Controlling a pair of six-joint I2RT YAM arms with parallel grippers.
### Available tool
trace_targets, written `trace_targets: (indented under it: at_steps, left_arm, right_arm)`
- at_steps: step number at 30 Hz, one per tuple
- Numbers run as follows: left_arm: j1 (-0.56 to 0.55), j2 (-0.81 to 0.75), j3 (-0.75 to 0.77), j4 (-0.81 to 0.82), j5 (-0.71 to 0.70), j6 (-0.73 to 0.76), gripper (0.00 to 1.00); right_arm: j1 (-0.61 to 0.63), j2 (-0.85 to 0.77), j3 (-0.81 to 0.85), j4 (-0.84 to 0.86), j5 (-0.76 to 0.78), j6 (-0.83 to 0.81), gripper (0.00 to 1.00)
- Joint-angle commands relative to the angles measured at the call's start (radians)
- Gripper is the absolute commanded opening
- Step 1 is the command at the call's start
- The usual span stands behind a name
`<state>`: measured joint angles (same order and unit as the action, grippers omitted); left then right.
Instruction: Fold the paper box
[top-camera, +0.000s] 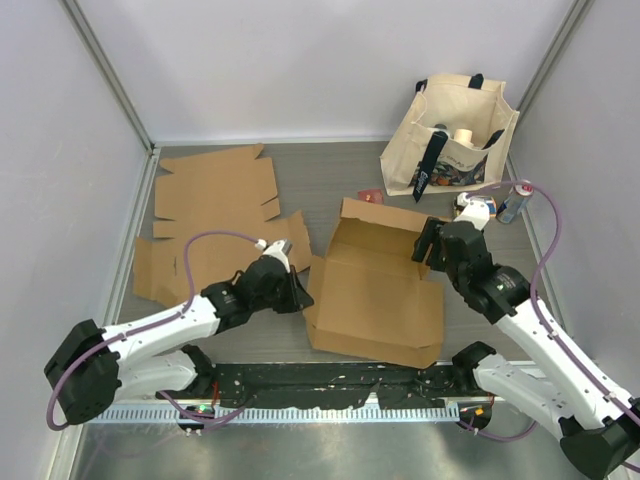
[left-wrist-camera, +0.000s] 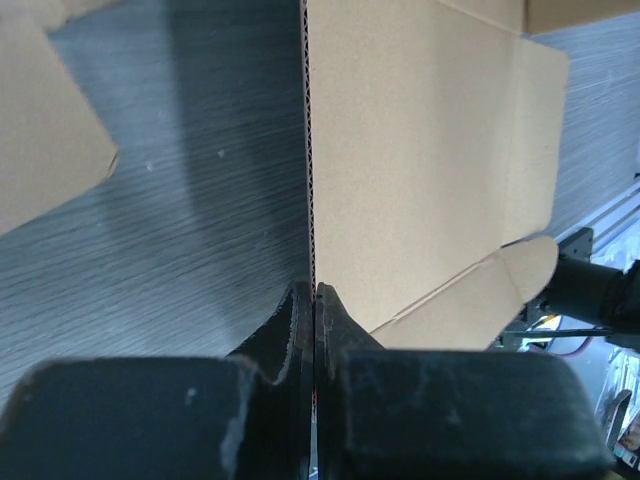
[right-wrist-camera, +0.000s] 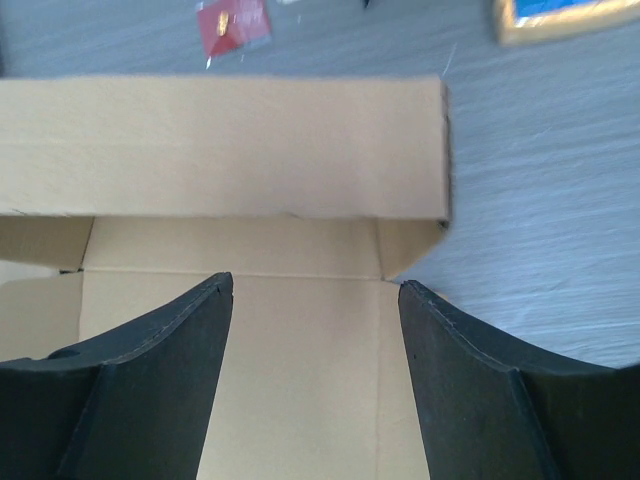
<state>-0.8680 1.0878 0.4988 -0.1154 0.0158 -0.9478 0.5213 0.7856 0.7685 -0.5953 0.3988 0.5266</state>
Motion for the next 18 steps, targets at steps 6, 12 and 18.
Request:
trace_targets:
  at_steps: [6, 12, 18]
  left_arm:
    - [0.055, 0.118, 0.262, -0.251, 0.085, 0.026, 0.00]
    - [0.142, 0.132, 0.293, -0.276, 0.173, 0.032, 0.00]
    - [0.196, 0.136, 0.294, -0.279, 0.234, 0.055, 0.00]
  right_arm:
    - [0.207, 0.128, 0.351, -0.141, 0.251, -0.217, 0.73]
    - [0.440, 0.262, 0.457, -0.129, 0.042, -0.361, 0.73]
    - [0.561, 0.326, 0.358, -0.061, -0.198, -0.404, 0.73]
